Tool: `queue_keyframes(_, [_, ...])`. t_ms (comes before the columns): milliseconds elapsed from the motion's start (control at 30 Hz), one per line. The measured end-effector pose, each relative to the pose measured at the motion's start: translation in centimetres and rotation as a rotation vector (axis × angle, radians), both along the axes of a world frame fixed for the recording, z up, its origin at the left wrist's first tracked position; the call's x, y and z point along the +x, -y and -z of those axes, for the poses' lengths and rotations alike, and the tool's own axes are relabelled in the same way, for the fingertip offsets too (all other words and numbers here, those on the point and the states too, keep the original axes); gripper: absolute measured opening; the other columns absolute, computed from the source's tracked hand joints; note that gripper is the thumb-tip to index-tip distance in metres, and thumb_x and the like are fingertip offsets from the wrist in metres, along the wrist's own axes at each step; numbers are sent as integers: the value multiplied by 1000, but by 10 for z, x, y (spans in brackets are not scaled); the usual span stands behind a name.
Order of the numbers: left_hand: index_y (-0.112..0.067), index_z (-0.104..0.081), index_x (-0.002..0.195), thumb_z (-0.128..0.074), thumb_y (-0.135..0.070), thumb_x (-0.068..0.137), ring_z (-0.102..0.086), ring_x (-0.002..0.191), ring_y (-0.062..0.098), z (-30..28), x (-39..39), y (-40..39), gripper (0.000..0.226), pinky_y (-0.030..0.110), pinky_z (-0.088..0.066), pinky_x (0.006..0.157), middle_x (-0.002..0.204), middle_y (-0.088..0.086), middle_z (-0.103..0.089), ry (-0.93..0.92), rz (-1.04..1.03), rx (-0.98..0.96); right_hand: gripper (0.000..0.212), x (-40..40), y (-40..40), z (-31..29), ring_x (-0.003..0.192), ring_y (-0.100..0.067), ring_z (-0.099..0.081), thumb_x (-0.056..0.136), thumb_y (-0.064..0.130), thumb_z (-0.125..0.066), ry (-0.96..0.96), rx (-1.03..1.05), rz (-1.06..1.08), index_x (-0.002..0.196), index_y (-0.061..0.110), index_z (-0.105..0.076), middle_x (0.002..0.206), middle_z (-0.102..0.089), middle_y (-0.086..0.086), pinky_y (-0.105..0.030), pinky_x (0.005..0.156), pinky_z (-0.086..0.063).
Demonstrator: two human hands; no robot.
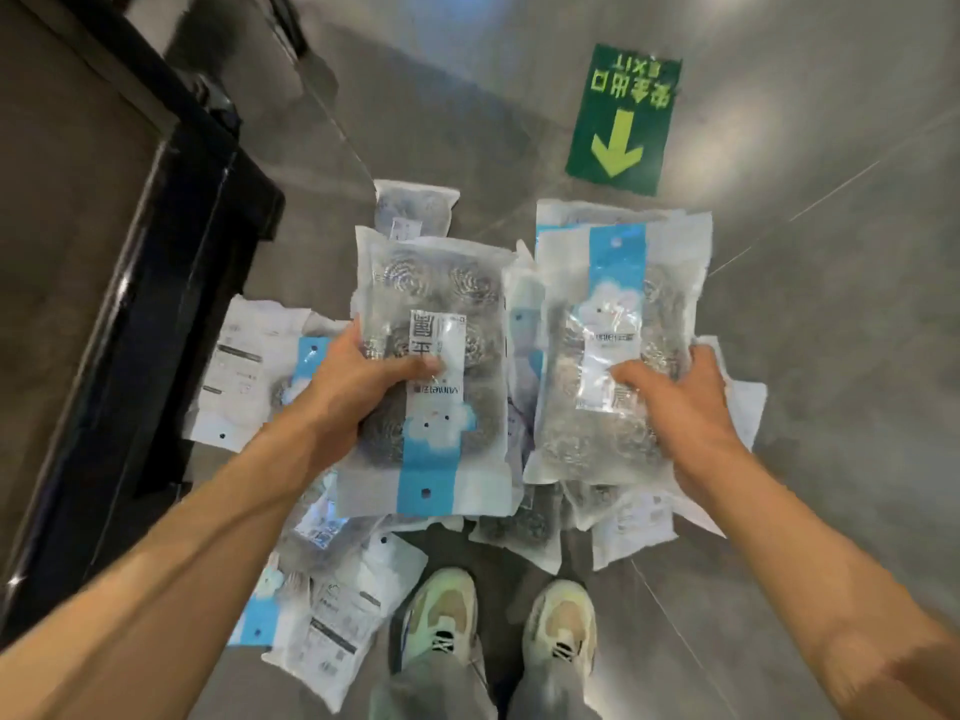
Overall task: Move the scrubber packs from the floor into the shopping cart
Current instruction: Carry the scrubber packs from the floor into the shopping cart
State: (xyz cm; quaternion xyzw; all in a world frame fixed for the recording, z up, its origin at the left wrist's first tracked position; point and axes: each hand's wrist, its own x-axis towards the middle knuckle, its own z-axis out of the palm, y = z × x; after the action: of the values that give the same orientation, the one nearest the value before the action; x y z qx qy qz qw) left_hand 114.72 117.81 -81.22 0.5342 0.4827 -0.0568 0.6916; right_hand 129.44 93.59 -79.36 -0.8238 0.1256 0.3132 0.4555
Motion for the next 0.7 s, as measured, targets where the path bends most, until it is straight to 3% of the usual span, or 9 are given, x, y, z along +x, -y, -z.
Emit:
queue_keyframes(67, [-8, -63, 120, -82, 2, 74, -77, 87, 30, -75, 9, 0, 50, 39, -63, 69, 100, 11, -79, 66, 17, 32, 46, 9, 9, -71, 96, -8, -63, 86, 21, -77, -4, 105, 39, 121, 25, -47, 113, -66, 8, -31, 78, -52])
queue_keyframes(200, [-6, -59, 125, -81, 4, 75, -76, 97, 32, -251, 21, 1, 56, 46, -61, 83, 108, 12, -78, 183, 56, 130, 47, 23, 29, -234, 103, -23, -73, 77, 25, -84, 20, 189, 61, 116, 28, -58, 113, -75, 0, -53, 95, -57])
queue_keyframes(333, [-5, -62, 123, -80, 3, 76, -76, 96, 31, -449, 17, 19, 51, 44, -62, 81, 107, 12, -78, 295, 162, 202, 41, 10, 55, -420, 102, -23, -73, 81, 18, -82, 66, 326, 79, 112, 28, -59, 111, -76, -1, -53, 98, -56])
queue_keyframes(400, [-6, -63, 119, -80, 4, 77, -76, 91, 28, -533, 5, 35, 47, 41, -63, 76, 104, 11, -79, 337, 194, 254, 58, -8, 70, -502, 107, -22, -72, 74, 28, -87, 114, 388, 96, 124, 26, -58, 117, -74, 0, -53, 99, -56])
queue_keyframes(467, [-7, -65, 116, -85, -1, 73, -76, 89, 28, -596, -7, 49, 48, 42, -62, 77, 101, 10, -79, 372, 205, 311, 87, -21, 90, -558, 112, -24, -71, 56, 45, -93, 192, 439, 105, 133, 28, -56, 123, -73, 1, -54, 100, -54])
queue_keyframes(533, [-5, -64, 117, -90, -6, 68, -76, 86, 29, -642, -19, 62, 55, 45, -61, 78, 98, 11, -80, 410, 232, 346, 77, -43, 108, -608, 107, -26, -73, 56, 42, -91, 260, 487, 103, 125, 27, -61, 116, -76, -1, -54, 98, -56])
queue_keyframes(600, [-5, -63, 118, -90, -7, 69, -77, 82, 28, -676, -25, 73, 56, 44, -61, 75, 96, 10, -80, 471, 259, 350, 63, -64, 123, -648, 103, -26, -75, 68, 29, -87, 321, 530, 109, 125, 23, -62, 111, -78, -3, -54, 96, -57])
queue_keyframes(700, [-6, -63, 120, -85, -4, 75, -77, 89, 31, -715, -25, 85, 51, 43, -62, 76, 99, 10, -80, 570, 324, 345, 60, -87, 145, -683, 102, -25, -76, 74, 20, -85, 416, 580, 182, 129, 21, -61, 111, -78, -3, -53, 96, -58])
